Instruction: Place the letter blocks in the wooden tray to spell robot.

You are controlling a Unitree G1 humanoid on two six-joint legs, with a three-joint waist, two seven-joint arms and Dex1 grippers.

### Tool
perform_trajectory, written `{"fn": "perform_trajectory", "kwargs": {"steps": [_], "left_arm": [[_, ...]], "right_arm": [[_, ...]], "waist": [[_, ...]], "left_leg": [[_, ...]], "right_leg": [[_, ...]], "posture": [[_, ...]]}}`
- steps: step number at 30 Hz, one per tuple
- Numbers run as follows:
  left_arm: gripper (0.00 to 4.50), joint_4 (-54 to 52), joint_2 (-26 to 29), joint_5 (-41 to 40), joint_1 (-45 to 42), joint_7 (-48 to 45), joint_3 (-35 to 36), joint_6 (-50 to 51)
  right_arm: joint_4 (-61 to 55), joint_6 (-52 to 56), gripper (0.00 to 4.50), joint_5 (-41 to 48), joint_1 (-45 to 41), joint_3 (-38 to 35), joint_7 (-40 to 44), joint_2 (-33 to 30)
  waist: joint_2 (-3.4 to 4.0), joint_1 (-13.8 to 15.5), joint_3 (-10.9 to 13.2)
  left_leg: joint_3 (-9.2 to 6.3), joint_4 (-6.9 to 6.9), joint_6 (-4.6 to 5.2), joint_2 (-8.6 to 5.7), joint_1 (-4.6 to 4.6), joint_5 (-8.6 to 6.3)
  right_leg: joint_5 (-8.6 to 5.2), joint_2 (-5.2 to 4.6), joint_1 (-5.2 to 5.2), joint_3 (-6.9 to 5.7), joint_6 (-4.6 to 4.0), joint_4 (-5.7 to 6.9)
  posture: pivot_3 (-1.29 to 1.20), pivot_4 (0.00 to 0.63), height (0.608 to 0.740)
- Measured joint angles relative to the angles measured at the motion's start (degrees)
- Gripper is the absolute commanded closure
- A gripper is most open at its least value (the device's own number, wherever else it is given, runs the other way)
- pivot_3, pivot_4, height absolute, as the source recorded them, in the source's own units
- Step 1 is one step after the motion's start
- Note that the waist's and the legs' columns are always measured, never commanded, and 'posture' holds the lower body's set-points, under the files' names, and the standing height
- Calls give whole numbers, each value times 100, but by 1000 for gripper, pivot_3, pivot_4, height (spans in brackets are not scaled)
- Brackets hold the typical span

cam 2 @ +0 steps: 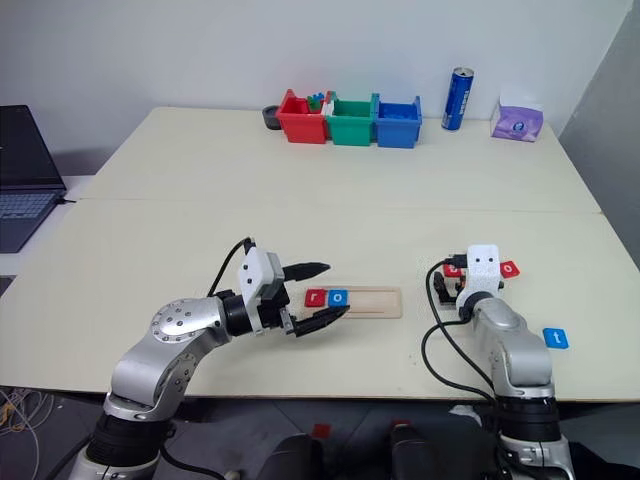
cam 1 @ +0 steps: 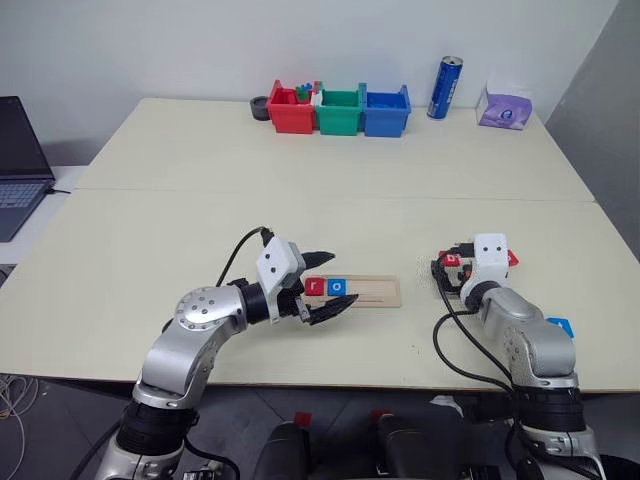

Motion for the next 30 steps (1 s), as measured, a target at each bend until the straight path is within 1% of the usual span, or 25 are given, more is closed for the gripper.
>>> {"fn": "perform_trajectory", "kwargs": {"steps": [2,5,12,16,19,24,27,30], "left_arm": [[52,-43,10,-17,0,58,0,47],[0,-58,51,-51,-4,77,0,57],[0,-55,60,-66,-72,122,-7,57],[0,-51,60,-77,-99,172,-34,56],[0,-54,77,-99,-90,168,-66,56],[0,-147,308,-147,204,40,-83,69],[0,-233,410,-246,347,-23,-95,79],[0,-339,429,-307,397,-40,-96,80]], "right_arm": [[-6,29,0,-11,-16,-33,-78,67],[-72,113,642,-45,-17,-79,-162,186],[-369,392,3026,-50,56,-84,-244,365],[-618,676,3022,-47,114,-16,-208,364],[-1266,1384,3022,81,317,143,11,114],[-2667,3039,3022,583,699,147,460,-362],[-3330,3968,3022,791,791,110,608,-314],[-3599,4428,3022,902,788,118,640,-98]], "waist": [[0,-6,0],[1,-7,-1],[1,-18,-1],[1,-19,-1],[1,-19,-1],[1,-18,-1],[1,-20,-1],[1,-21,-1]], "left_leg": [[0,0,0,0,0,0],[-1,-1,0,1,1,0],[-1,-2,0,3,3,0],[-1,-4,0,4,3,0],[-5,-6,0,3,-1,0],[-10,-7,1,5,0,-1],[-12,-6,1,6,1,0],[-13,-5,1,5,2,0]], "right_leg": [[0,1,0,1,0,0],[0,2,0,1,0,0],[-1,4,0,1,2,0],[-1,4,0,1,2,0],[-2,4,-1,0,3,-3],[-7,5,-1,-2,8,-4],[-8,6,-1,-3,9,-2],[-8,7,0,-5,10,-2]], "posture": [[0,150,740],[0,150,740],[0,150,740],[0,150,740],[0,150,740],[0,150,740],[0,150,740],[0,150,740]]}}
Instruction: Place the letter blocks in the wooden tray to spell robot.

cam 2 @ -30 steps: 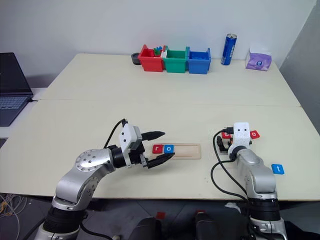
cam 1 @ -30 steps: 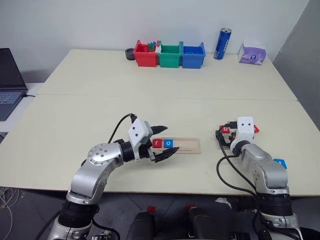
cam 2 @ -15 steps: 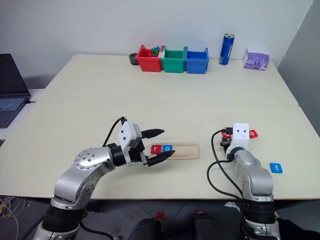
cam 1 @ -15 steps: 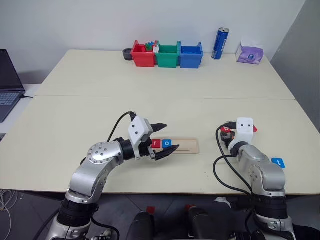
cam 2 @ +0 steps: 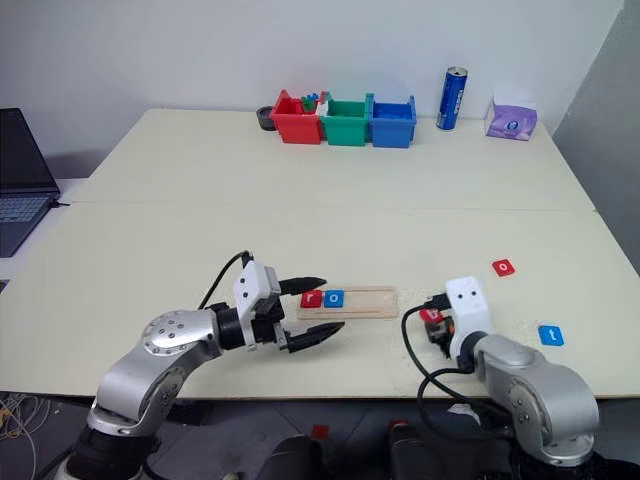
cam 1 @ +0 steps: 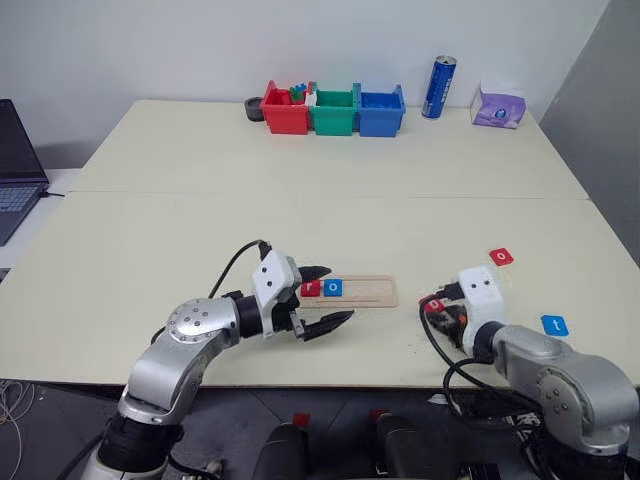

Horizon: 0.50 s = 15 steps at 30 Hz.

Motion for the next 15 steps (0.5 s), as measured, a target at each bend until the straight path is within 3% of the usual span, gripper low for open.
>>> {"fn": "perform_trajectory", "kwargs": {"steps": [1,10,15], "left_arm": [[0,-9,1,-13,0,7,0,3],[0,-13,2,-27,-2,83,-14,19],[0,-2,19,-28,-5,69,-16,11]], "right_arm": [[-28,49,3022,10,-2,5,1,43],[-24,103,15,447,-99,-122,329,-179],[40,100,15,1092,-561,-704,1106,-1079]], "waist": [[0,-1,0],[-1,-4,0],[-1,-2,2]], "left_leg": [[1,0,0,-1,0,0],[7,1,0,-2,0,0],[15,-1,1,-5,-3,-1]], "right_leg": [[0,0,0,0,0,0],[0,0,0,-2,1,-2],[0,0,-2,-8,1,-7]], "posture": [[0,150,740],[0,150,740],[0,150,740]]}}
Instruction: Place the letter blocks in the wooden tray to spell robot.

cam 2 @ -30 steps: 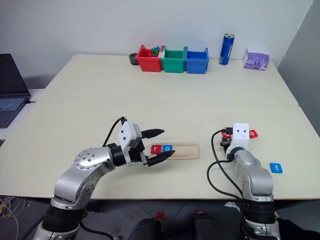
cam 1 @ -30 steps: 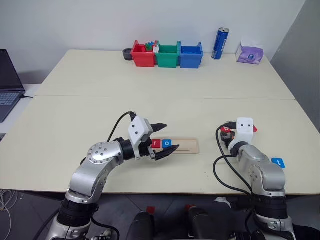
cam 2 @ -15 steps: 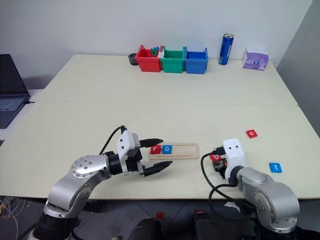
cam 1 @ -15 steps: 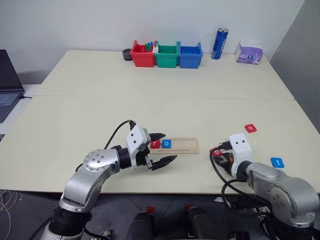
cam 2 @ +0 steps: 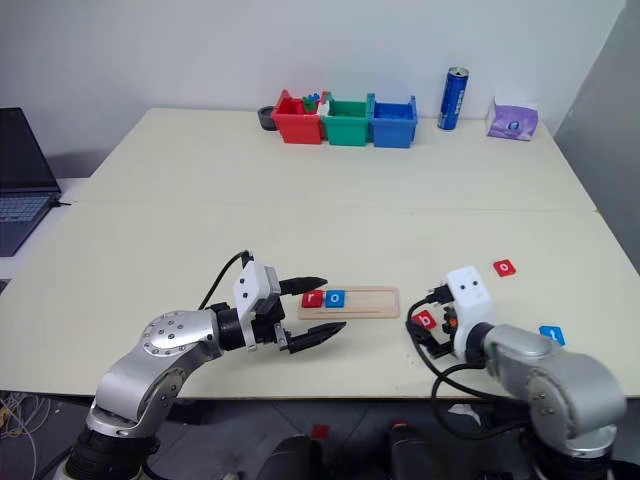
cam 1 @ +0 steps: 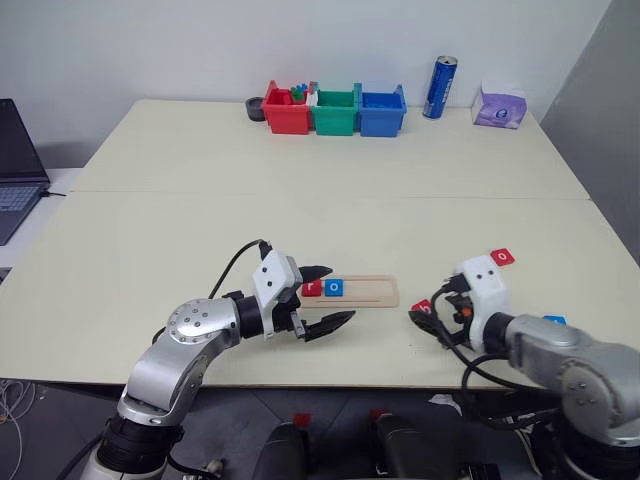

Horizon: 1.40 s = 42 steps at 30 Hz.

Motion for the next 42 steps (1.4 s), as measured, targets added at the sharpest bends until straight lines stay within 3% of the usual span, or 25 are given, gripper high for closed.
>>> {"fn": "perform_trajectory", "kwargs": {"steps": [3,6,10,13,19,33,37,42], "left_arm": [[0,26,-7,-19,-14,-35,0,-32],[0,45,-64,-101,-30,-114,-25,-41],[0,200,-2,-102,-163,-358,-158,-183],[0,300,118,-90,-275,-492,-156,-281],[0,283,220,-100,-346,-577,-144,-301],[0,32,601,-153,-23,-902,-125,-309],[0,42,608,-153,-37,-1020,-126,-329],[0,80,608,-154,-140,-1114,-126,-332]], "right_arm": [[184,-785,15,267,-117,23,1059,-1153],[828,-2811,15,29,239,320,2446,-1933],[2737,-6151,15,-1104,459,1415,3976,-2108],[3941,-7604,15,-1596,174,1926,4661,-2003],[5451,-8863,15,-1977,-866,2257,5226,-1636],[6722,-9811,15,-2422,-1298,2633,6052,-1438],[6817,-9830,803,-2439,-1349,2630,6049,-1324],[6817,-9769,2587,-2440,-1348,2622,6033,-1284]], "waist": [[0,5,1],[-10,7,2],[-13,-2,5],[-10,-26,8],[-9,-10,10],[-6,11,12],[-6,11,12],[-6,12,12]], "left_leg": [[3,-1,1,-1,0,0],[0,-2,2,2,9,-1],[17,1,2,1,26,-1],[22,1,2,3,33,-1],[16,-1,1,6,36,-1],[21,2,1,4,51,-1],[20,1,1,5,52,-1],[19,2,1,5,53,-1]], "right_leg": [[0,-1,1,-3,0,-6],[-1,1,15,-7,1,-15],[0,1,22,3,3,-8],[1,1,21,9,2,-2],[3,2,23,7,-2,2],[7,-6,35,10,-9,3],[8,-5,35,10,-12,4],[8,-6,37,10,-12,4]], "posture": [[0,150,740],[0,150,740],[0,150,740],[0,150,740],[0,150,740],[0,150,740],[0,150,740],[0,150,740]]}}
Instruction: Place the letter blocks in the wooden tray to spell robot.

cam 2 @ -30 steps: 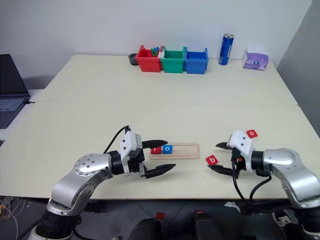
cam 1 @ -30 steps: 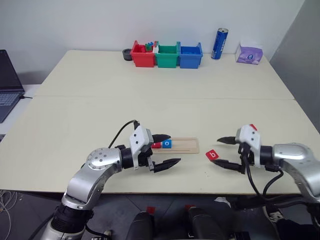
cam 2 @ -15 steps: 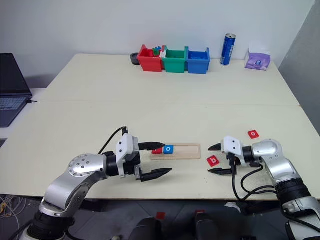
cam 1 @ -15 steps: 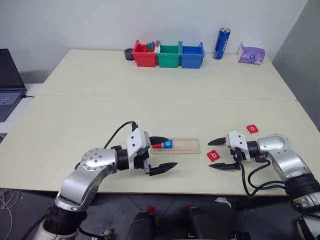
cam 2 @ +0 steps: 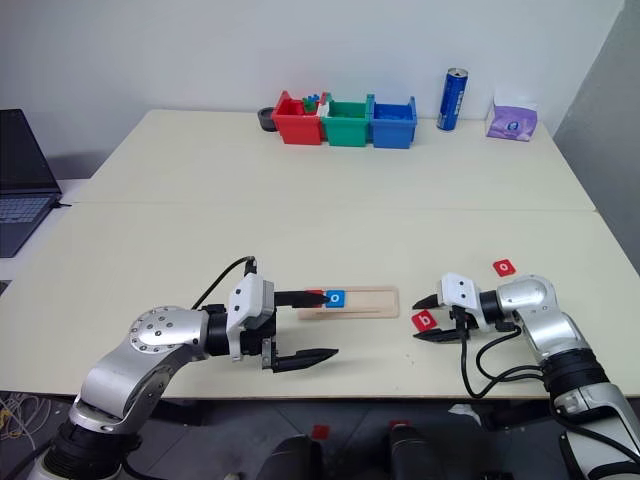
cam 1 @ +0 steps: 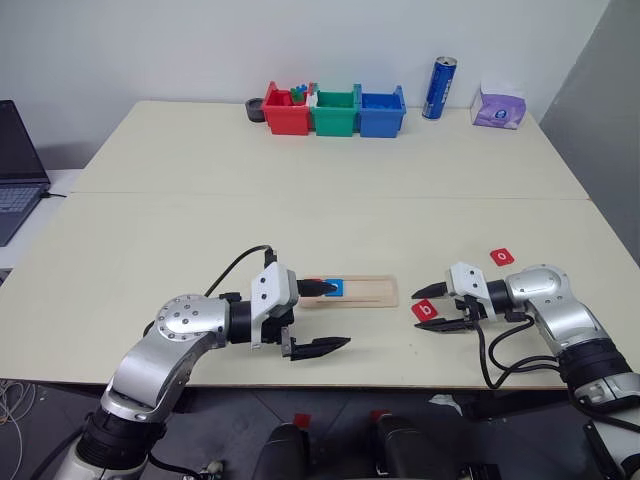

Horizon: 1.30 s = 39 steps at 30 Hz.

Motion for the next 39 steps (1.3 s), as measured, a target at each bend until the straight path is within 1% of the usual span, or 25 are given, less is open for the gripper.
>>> {"fn": "perform_trajectory", "kwargs": {"steps": [7,11,14,16,19,22,26,30,34,39], "left_arm": [[0,118,6,-41,-68,-49,9,1],[0,186,217,-60,-66,-145,126,-46],[0,409,372,-58,-94,-229,309,-140],[0,510,387,-56,-145,-223,381,-197],[0,513,356,-56,-163,-159,393,-206],[0,456,299,-57,-119,-44,393,-196],[0,326,286,-60,9,41,391,-182],[0,324,285,-64,10,34,390,-177],[0,358,268,-63,-93,14,372,-179],[0,375,226,-63,-168,-5,277,-186]], "right_arm": [[-53,226,2598,9,14,-114,-3,-61],[-512,654,2598,149,26,-250,-28,-168],[-1040,1320,2598,358,-64,-375,-294,-28],[-1282,1697,2598,442,-178,-382,-532,112],[-1494,2162,2598,420,-158,-385,-995,161],[-1702,2338,2598,369,201,-436,-1426,164],[-2019,2572,2598,312,917,-506,-1885,160],[-2333,2662,2598,316,1169,-577,-2104,126],[-2367,2723,2598,314,1220,-602,-2278,129],[-2340,2699,922,334,1253,-602,-2377,185]], "waist": [[0,0,0],[3,-10,2],[5,-24,3],[6,-15,4],[6,16,4],[6,46,4],[6,24,4],[6,-2,4],[6,-5,4],[6,-5,4]], "left_leg": [[0,0,0,0,1,0],[-2,-1,0,1,2,0],[-2,-2,0,4,5,0],[-4,-1,0,3,4,0],[-6,-1,0,3,-3,0],[-12,-2,0,2,-11,0],[-3,-2,0,-2,-12,-1],[-1,-1,0,-4,-4,0],[-1,0,0,-6,-1,0],[0,-1,0,-4,-1,0]], "right_leg": [[0,0,1,0,-1,0],[0,1,0,-1,1,0],[-2,5,0,0,3,3],[-2,5,0,-3,4,4],[-1,-3,0,-4,2,-1],[0,-23,0,-5,0,-2],[-1,-33,-1,-2,2,-2],[-14,-24,1,-2,26,0],[-13,-11,1,-2,24,2],[-13,-9,1,0,24,1]], "posture": [[0,150,740],[0,150,740],[0,150,740],[0,150,740],[0,150,740],[0,150,740],[0,150,740],[0,150,740],[0,150,740],[0,150,740]]}}
